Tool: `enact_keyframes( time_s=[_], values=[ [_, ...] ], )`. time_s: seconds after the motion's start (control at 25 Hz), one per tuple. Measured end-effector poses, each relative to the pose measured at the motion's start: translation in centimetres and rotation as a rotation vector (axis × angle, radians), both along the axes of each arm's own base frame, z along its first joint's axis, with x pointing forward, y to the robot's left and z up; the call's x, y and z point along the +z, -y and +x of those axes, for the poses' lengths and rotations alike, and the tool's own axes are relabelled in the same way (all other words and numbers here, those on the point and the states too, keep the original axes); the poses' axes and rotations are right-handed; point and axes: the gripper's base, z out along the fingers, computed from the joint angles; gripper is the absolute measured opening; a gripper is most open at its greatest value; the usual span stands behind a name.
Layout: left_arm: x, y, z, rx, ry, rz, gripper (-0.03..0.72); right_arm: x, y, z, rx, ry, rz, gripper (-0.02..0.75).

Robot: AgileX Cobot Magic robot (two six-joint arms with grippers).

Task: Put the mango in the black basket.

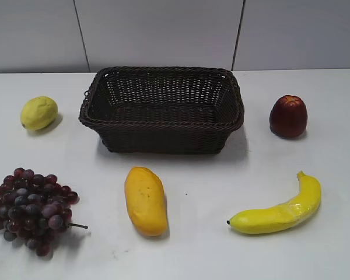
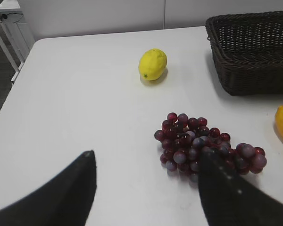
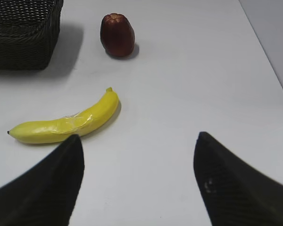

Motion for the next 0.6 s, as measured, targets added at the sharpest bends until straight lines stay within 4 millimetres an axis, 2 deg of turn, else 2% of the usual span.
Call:
enact_keyframes(
  time_s=[0.44, 0.6],
  values=[
    [0.0, 0.0, 0.0, 0.0, 0.0, 0.0, 0.519, 0.2, 0.0, 0.1, -0.001, 0.012, 0.0, 0.554],
    [0.0, 0.0, 0.0, 0.0, 0.0, 0.0, 0.519, 1.0, 0.1, 1.4, -0.007, 0.001, -0.001, 0.554]
  ],
)
